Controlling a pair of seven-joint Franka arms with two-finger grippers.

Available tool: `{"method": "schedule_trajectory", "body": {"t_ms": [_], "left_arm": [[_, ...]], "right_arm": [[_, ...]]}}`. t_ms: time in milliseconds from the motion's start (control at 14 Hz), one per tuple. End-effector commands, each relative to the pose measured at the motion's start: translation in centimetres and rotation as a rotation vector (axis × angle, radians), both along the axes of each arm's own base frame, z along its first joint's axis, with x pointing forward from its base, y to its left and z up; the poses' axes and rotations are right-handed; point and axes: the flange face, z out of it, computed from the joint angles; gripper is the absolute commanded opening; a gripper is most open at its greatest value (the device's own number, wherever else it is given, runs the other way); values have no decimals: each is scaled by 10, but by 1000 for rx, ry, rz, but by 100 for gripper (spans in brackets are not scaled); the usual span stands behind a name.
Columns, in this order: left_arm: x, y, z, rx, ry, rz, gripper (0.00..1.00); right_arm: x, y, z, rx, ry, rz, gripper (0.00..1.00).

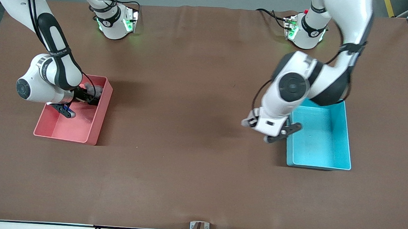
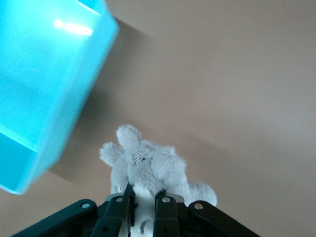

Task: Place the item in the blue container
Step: 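Carry the plush with the left gripper while the right gripper grasps the cat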

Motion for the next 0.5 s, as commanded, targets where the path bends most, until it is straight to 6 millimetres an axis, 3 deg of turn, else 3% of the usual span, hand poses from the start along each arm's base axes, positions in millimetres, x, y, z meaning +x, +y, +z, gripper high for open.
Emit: {"method": "schedule_trajectory", "body": {"t_ms": [0, 142, 285, 427], "left_arm": [[-15, 86, 9, 23, 15, -40, 6], [-13, 140, 6, 17, 27, -89, 6], [-13, 178, -8, 11, 41, -97, 6], [-8, 222, -23, 4, 19, -41, 6]], "right_arm": [[3, -19, 10, 58, -36, 58, 58], [7, -42, 13, 100, -41, 90, 28], [5, -52, 7, 114, -36, 102, 6], [5, -52, 6, 113, -36, 100, 1]]}}
